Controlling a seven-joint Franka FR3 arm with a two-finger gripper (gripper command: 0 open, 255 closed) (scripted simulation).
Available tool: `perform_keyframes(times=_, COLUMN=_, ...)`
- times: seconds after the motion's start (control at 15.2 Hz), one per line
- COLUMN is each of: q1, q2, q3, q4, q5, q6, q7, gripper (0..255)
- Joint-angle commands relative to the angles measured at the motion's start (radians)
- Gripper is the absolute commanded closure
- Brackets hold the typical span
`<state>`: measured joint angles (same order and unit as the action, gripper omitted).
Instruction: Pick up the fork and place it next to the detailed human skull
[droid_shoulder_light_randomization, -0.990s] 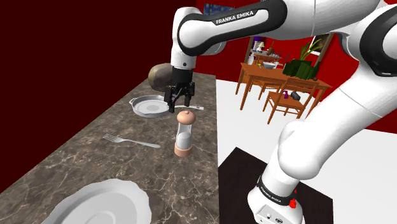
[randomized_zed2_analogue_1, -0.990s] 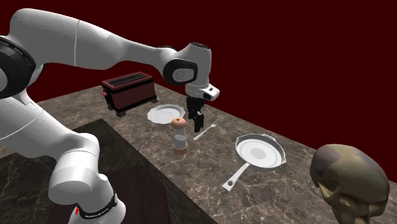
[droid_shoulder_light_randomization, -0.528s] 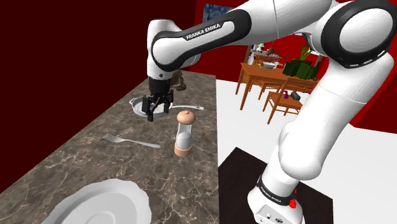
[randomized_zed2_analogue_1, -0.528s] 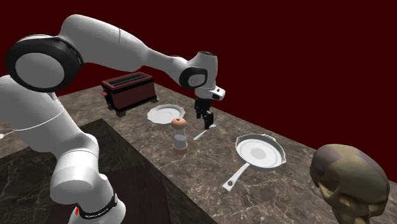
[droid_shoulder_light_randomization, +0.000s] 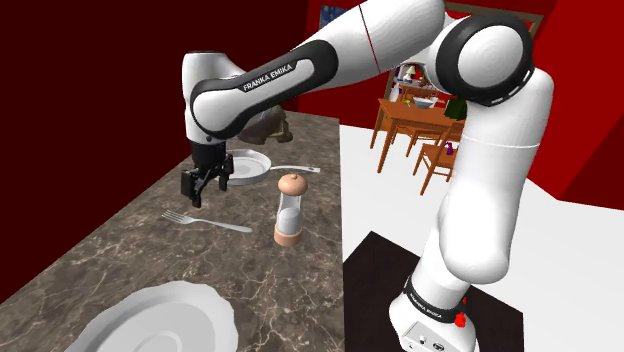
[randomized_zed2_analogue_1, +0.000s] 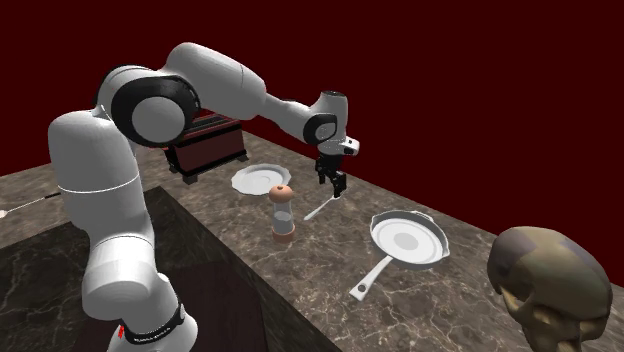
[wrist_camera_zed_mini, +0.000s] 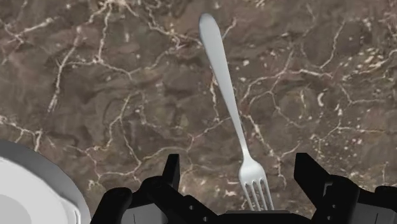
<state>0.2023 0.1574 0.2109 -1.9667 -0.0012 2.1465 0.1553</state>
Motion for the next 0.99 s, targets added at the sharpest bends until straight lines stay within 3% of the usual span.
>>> perform_keyframes(times=0.0, q1=0.016, q2=0.070, q3=0.006, q4=0.058, q5=-0.029, q6=0.019, q7=0.006, gripper=0)
perform_keyframes(times=0.2, q1=0.043, q2=0.161, q3=0.012, q4=0.145, q5=-0.068, q6=0.030, q7=0.018, gripper=0)
perform_keyframes(times=0.92, q1=0.049, q2=0.214, q3=0.005, q4=0.115, q5=-0.084, q6=0.112, q7=0.028, gripper=0)
